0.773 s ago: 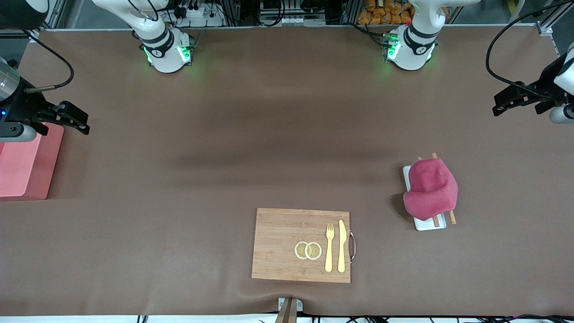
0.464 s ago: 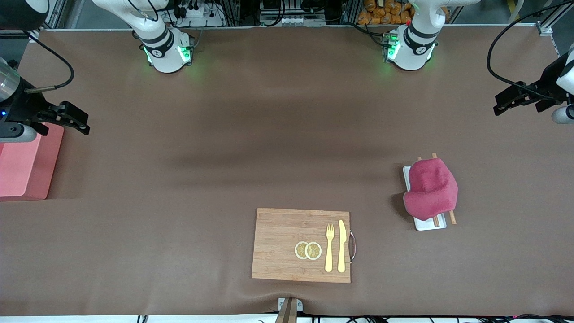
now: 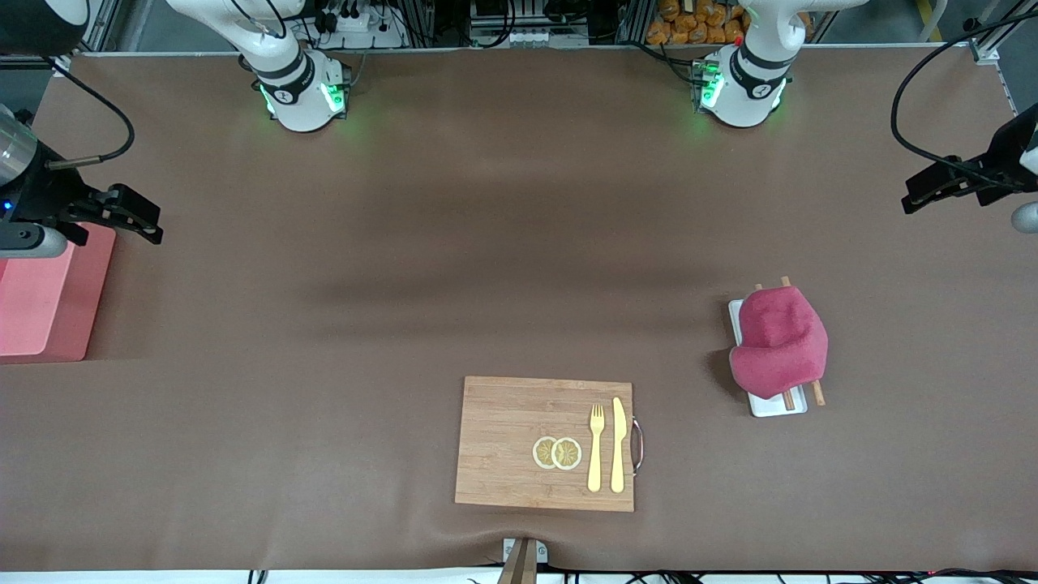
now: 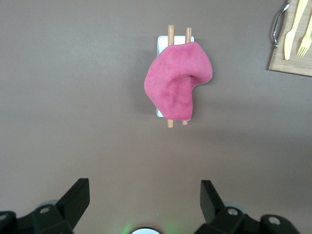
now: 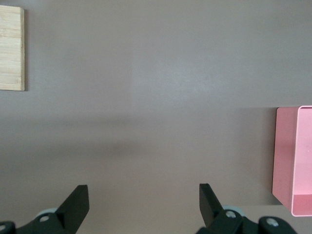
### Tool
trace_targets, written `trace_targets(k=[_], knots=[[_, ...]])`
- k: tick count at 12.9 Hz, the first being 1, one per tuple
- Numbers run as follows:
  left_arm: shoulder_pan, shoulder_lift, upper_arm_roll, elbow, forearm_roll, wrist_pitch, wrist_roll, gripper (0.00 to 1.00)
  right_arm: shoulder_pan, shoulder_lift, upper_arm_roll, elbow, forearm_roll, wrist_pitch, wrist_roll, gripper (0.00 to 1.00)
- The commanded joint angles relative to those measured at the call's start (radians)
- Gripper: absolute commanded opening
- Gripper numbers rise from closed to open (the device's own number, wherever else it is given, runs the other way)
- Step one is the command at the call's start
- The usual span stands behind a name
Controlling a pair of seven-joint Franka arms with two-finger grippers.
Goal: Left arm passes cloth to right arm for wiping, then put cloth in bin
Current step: 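Move the left gripper toward the pink cloth on the dish rack, then lower the left gripper and grasp the pink cloth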
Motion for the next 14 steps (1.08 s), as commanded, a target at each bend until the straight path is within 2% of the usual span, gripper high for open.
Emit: trace_targets(k=[1, 8, 14], knots=[[-0.001, 0.065, -0.004, 0.014, 0.028, 0.035, -0.012, 1.0, -0.002, 0.007, 0.004, 0.013, 0.016, -0.01, 0.015, 1.0], [-0.001, 0.316, -0.009, 0.006, -0.001, 0.251, -0.015, 1.0, -0.007, 0.016, 0.004, 0.014, 0.016, -0.01, 0.003, 1.0], [-0.007, 0.447, -0.01, 0.012, -0.033, 0.376, -0.013, 0.98, -0.008, 0.018, 0.002, 0.013, 0.015, -0.012, -0.001, 1.0]])
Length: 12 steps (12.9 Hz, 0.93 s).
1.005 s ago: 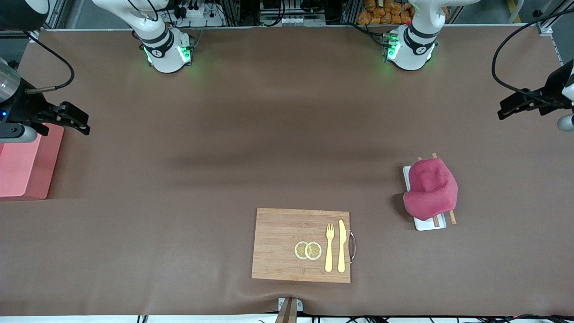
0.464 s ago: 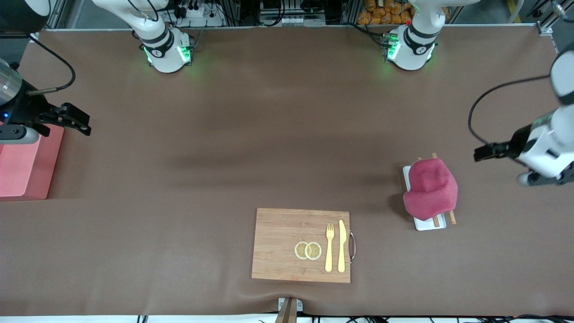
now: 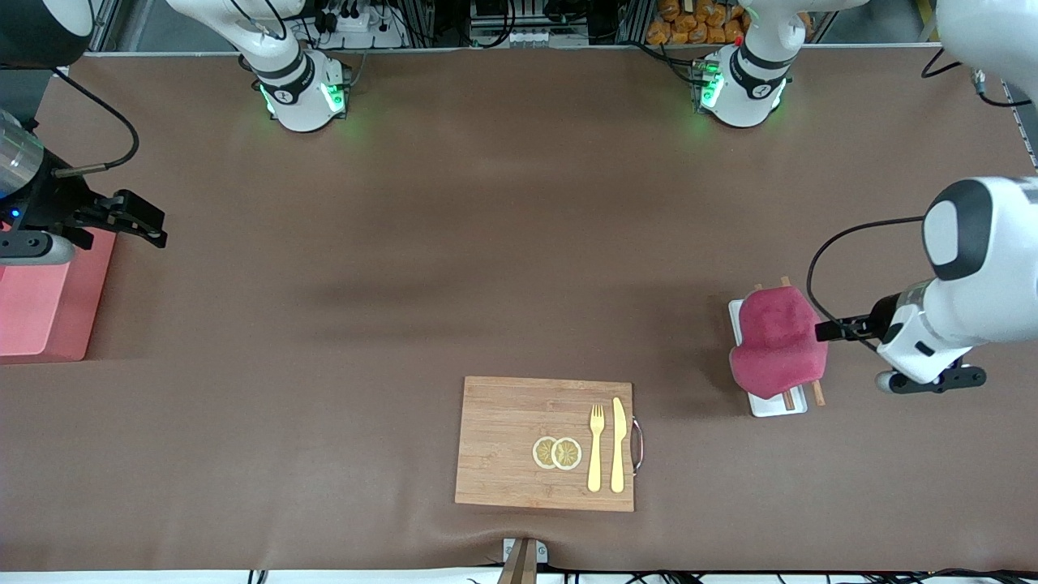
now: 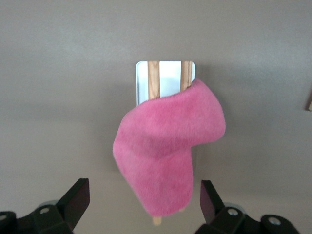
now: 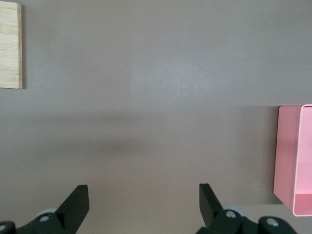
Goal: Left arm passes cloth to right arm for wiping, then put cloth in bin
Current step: 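Lower the left gripper and grasp the pink cloth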
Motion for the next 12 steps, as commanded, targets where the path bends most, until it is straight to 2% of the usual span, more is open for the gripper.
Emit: trace_targets(k=[1, 4, 9, 12], knots=[[-0.003, 0.049, 0.0, 0.016, -0.015, 0.029, -0.012, 0.95, -0.01, 0.005, 0.002, 0.014, 0.014, -0.011, -0.001, 1.0], [0.005, 0.103, 0.0, 0.01, -0.015, 0.043, -0.011, 0.9, -0.019, 0.005, 0.002, 0.014, 0.014, -0.024, -0.002, 1.0], [-0.003, 0.117, 0.002, -0.003, -0.009, 0.043, -0.012, 0.75, -0.019, 0.007, 0.002, 0.014, 0.014, -0.024, 0.004, 1.0], [-0.004, 0.118, 0.002, -0.003, -0.003, 0.042, -0.011, 0.7, -0.021, 0.007, 0.002, 0.014, 0.014, -0.024, 0.004, 1.0]])
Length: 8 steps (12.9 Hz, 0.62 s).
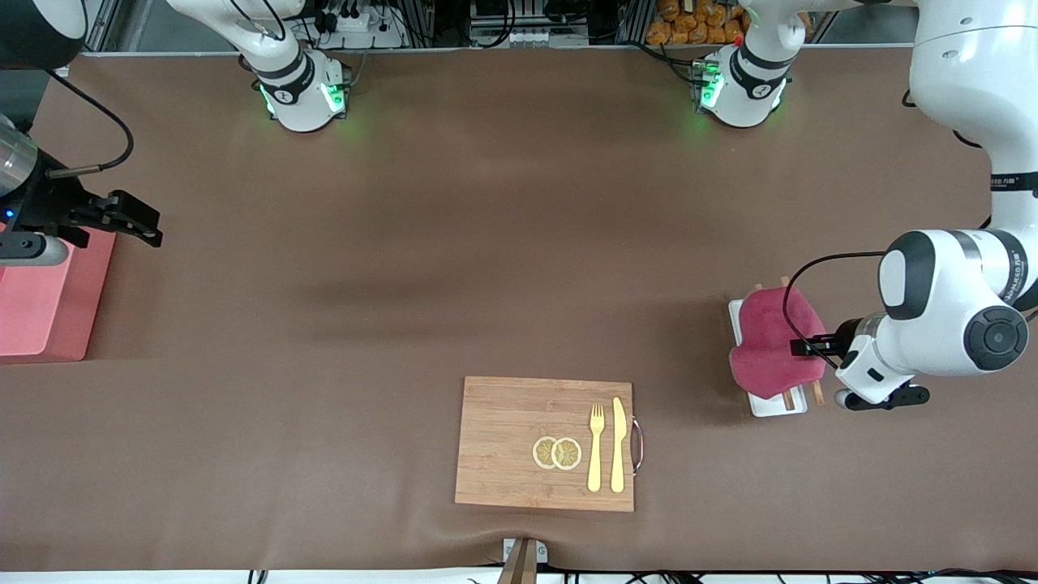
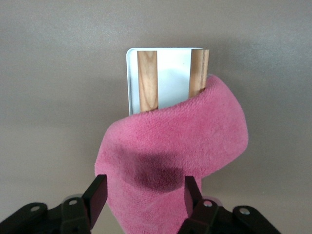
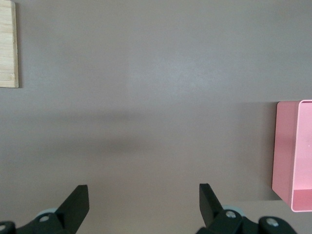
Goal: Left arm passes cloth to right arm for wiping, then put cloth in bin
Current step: 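Lower the left gripper and grasp the pink cloth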
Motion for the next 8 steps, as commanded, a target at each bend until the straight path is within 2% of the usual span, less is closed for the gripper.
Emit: trace_targets(k=[1, 5, 8], knots=[[-0.006, 0.002, 0.002, 0.0, -0.002, 0.003, -0.011, 0.68, -0.012, 0.005, 0.006, 0.013, 0.014, -0.014, 0.004, 1.0], [-0.012, 0.003, 0.001, -0.001, -0.002, 0.003, -0.011, 0.64, -0.017, 0.012, 0.006, 0.014, 0.014, -0.014, 0.004, 1.0], [-0.012, 0.009, 0.001, 0.0, -0.002, 0.003, -0.011, 0.53, -0.017, 0.012, 0.006, 0.014, 0.014, -0.013, 0.005, 1.0]])
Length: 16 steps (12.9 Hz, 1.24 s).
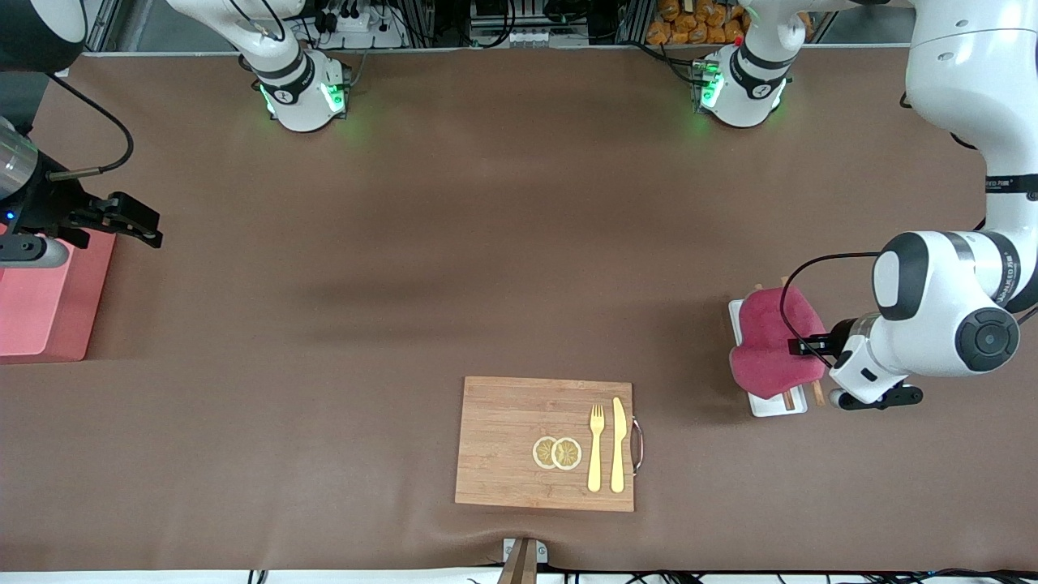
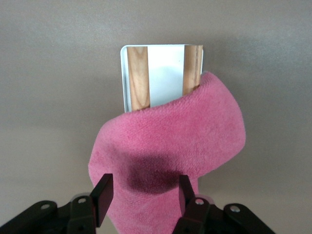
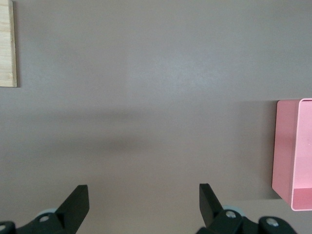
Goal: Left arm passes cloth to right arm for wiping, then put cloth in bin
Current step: 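Lower the left gripper and grasp the pink cloth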
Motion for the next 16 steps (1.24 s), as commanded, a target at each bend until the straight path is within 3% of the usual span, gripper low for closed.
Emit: trace_targets(k=[1, 8, 13, 16], knots=[[-0.002, 0.003, 0.001, 0.001, -0.002, 0.003, -0.011, 0.49, -0.014, 0.006, 0.008, 0.014, 0.016, -0.01, 0.007, 1.0], [-0.004, 0.008, 0.001, 0.005, -0.002, 0.002, -0.013, 0.26, -0.012, 0.008, 0.008, 0.014, 0.016, -0.009, 0.01, 1.0], [-0.004, 0.006, -0.001, 0.007, -0.002, 0.0, -0.011, 0.01, -0.012, 0.008, 0.008, 0.014, 0.016, -0.01, 0.012, 1.0], [-0.004, 0.0, -0.001, 0.01, -0.002, -0.003, -0.008, 0.0, -0.009, 0.006, 0.009, 0.017, 0.016, -0.012, 0.013, 1.0]])
